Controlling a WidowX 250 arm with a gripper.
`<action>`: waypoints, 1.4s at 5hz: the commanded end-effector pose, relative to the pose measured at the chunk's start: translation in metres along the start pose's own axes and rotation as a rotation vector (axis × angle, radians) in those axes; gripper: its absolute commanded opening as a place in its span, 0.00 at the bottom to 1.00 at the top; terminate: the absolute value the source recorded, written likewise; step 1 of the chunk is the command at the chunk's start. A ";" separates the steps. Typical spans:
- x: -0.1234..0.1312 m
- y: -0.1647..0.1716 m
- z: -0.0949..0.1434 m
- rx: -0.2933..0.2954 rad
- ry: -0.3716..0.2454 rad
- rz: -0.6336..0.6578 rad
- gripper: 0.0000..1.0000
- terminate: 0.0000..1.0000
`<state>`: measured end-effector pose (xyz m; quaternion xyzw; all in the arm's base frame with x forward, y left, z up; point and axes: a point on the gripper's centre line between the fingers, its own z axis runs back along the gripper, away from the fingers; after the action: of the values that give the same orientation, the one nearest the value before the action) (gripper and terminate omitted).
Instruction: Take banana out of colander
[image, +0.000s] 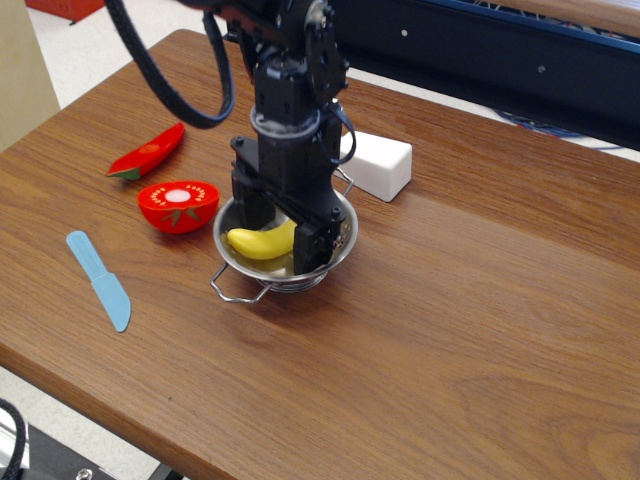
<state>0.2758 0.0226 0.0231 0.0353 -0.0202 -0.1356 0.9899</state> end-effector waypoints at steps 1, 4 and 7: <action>0.002 -0.004 -0.011 0.058 -0.049 0.000 1.00 0.00; 0.014 -0.002 0.058 0.000 -0.142 0.075 0.00 0.00; 0.073 0.071 0.081 0.023 -0.199 0.327 0.00 0.00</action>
<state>0.3584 0.0557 0.0905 0.0229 -0.0930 0.0232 0.9951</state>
